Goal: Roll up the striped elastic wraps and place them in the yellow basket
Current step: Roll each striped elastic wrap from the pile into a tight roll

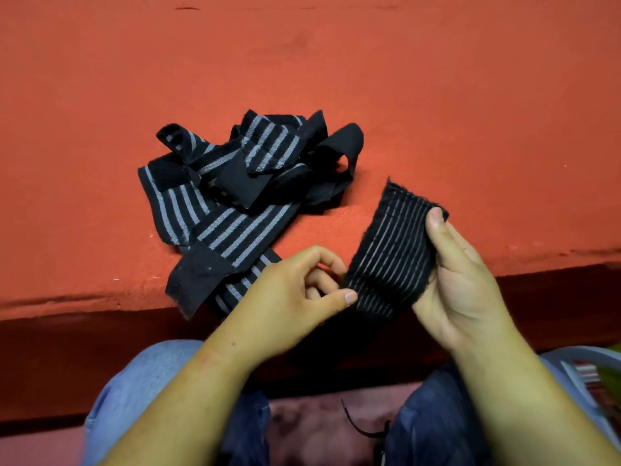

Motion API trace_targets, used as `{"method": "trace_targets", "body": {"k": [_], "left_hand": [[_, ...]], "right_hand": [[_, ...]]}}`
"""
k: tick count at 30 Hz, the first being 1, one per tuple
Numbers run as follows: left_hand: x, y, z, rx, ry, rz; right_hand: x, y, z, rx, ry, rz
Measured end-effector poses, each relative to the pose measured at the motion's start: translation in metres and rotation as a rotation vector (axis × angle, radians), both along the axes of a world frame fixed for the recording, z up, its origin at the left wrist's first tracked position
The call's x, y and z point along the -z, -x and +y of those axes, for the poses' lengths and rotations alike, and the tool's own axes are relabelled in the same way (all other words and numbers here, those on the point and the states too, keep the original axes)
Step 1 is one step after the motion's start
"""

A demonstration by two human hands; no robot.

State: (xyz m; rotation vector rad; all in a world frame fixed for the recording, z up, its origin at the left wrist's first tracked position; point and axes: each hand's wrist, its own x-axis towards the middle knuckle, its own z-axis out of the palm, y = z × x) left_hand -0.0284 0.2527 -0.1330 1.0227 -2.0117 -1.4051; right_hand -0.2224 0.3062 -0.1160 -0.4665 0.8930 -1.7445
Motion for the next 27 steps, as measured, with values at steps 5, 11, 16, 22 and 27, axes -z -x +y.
{"method": "trace_targets", "body": {"k": [5, 11, 16, 22, 27], "left_hand": [[-0.001, -0.001, 0.003, 0.043, 0.001, -0.031], [-0.005, -0.001, 0.001, -0.042, 0.240, 0.046], [-0.009, -0.001, 0.001, -0.124, 0.390, 0.084], [-0.015, 0.001, 0.003, -0.176, 0.240, 0.196], [-0.013, -0.002, 0.000, -0.225, 0.239, 0.221]], "right_hand": [[0.002, -0.001, 0.000, -0.035, -0.017, 0.038], [0.007, -0.009, 0.002, -0.120, -0.045, 0.155], [0.008, -0.015, 0.005, -0.207, -0.010, 0.206], [0.015, -0.020, 0.005, -0.231, -0.026, 0.330], [0.021, -0.018, 0.004, -0.233, -0.058, 0.459]]}}
